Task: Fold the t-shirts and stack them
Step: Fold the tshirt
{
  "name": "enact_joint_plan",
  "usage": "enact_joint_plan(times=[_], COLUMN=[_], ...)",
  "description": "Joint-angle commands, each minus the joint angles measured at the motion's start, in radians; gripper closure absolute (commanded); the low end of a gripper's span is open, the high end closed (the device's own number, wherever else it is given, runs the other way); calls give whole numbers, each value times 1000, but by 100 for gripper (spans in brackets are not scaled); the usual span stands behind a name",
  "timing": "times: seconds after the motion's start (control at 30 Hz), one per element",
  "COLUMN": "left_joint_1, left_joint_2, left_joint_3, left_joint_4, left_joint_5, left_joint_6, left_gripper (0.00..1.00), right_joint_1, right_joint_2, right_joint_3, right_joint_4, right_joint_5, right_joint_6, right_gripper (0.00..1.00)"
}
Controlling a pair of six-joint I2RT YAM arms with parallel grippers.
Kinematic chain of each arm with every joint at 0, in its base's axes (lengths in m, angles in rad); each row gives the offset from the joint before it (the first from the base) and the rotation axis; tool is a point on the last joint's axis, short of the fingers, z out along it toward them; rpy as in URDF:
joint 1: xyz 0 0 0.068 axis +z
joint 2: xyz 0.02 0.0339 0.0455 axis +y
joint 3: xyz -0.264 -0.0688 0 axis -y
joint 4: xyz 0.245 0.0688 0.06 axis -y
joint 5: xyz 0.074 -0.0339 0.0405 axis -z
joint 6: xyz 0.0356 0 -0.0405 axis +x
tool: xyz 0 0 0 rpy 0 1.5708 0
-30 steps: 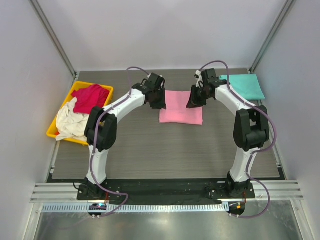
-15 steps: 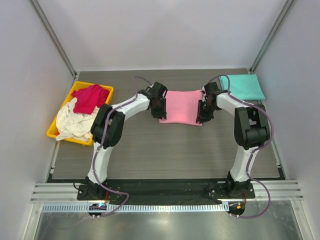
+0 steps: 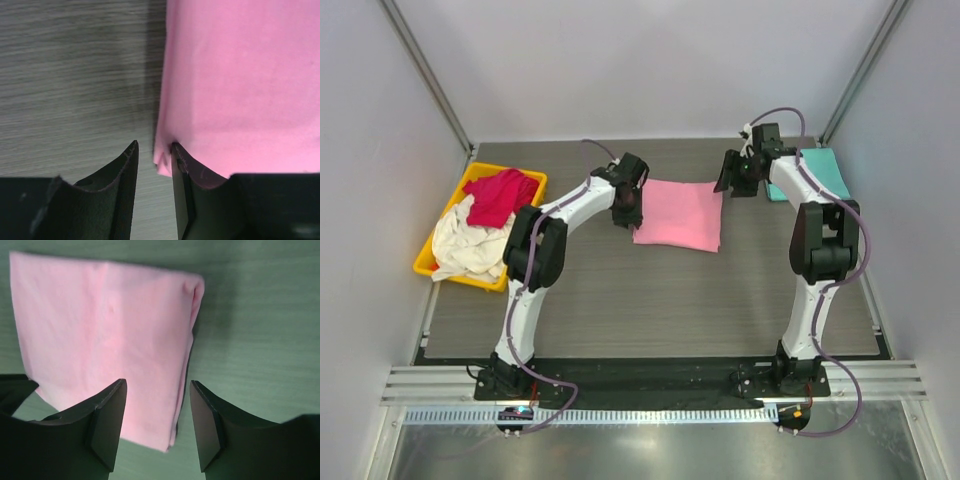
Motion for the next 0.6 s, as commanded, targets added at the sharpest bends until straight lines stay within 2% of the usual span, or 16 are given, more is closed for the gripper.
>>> enact_joint_plan(times=[0.0,0.13,0.33,0.57], left_joint_1=[9,18,34,44], left_joint_2=[43,79,95,114], left_joint_3=[50,109,111,105], left_joint_4=[-50,-93,-96,-92], left_joint_5=[-22,-54,-53,-62], left_joint_6=[33,37,37,39], left_gripper=[66,67,67,67], right_joint_1=[-31,-61,-69,-144], right_joint_2=[95,173,270,368], right_joint_3=[111,203,289,339], right_joint_4=[15,15,24,47], right_joint_5=[-91,-137,-224,-304], right_joint_6=[-21,-13,-48,-28], right_gripper=[41,41,43,60])
